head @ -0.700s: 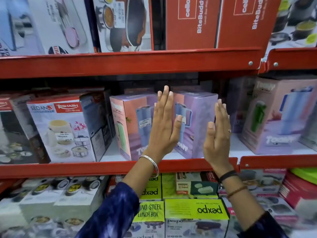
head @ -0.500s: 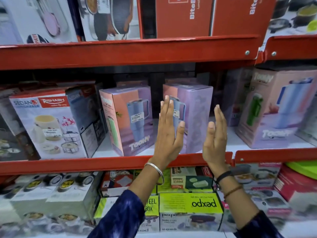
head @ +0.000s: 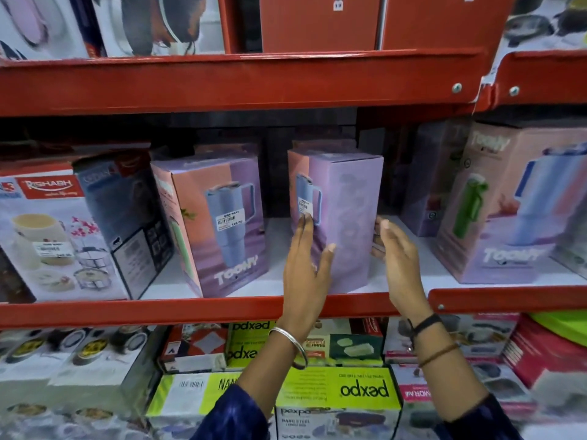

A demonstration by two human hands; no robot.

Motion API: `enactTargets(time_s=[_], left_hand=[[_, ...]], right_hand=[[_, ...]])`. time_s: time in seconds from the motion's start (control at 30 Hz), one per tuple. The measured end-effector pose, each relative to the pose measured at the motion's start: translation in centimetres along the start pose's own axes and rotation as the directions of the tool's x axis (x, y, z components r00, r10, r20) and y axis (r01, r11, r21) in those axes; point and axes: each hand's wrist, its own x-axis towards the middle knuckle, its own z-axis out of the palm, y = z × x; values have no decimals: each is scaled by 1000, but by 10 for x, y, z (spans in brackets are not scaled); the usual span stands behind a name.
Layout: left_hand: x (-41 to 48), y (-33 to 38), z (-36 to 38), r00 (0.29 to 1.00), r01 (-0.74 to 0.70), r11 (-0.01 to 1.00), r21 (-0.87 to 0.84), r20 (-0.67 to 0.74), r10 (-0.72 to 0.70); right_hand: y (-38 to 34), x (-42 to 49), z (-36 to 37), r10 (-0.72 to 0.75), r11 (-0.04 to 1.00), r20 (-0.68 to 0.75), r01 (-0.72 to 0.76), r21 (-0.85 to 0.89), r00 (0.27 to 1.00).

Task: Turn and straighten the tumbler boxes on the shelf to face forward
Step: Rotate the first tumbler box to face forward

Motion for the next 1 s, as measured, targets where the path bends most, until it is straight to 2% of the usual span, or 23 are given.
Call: enactTargets(time_s=[0.23,0.33,0.43,0.53,0.6,0.67,0.77,0.87,1.0], left_hand=[[11,2,-16,999,-33,993,-118,-35,29],[16,2,-21,997,-59,981,-184,-51,50],[24,3,-26,992,-117,964,-239,-74,102],[30,7,-29,981,-183,961,-208,-98,166],[32,7,-30,978,-202,967,-154,-87,190],[33,7,-29,981,-194,973,-122,-57,188],[32,5,-26,986,-159,983,-94,31,163],[30,1,-25,990,-85,996,-14,114,86],[37,-3,-27,992,-78,997,7,104,76]], right_hand=[[-11,15,-4,-116,993,105,117,-3,988],[-12,27,-6,-76,997,199,70,35,977],[-12,40,-9,7,995,297,23,-96,955],[-11,50,-12,66,989,403,-6,-149,913],[-11,53,-11,47,997,436,-13,-81,899],[-11,53,-10,18,1000,384,-15,-10,923],[-15,48,-9,-58,998,239,55,16,969],[-21,42,-8,-117,989,159,129,-66,980],[-20,37,-7,-150,979,74,159,-131,986]])
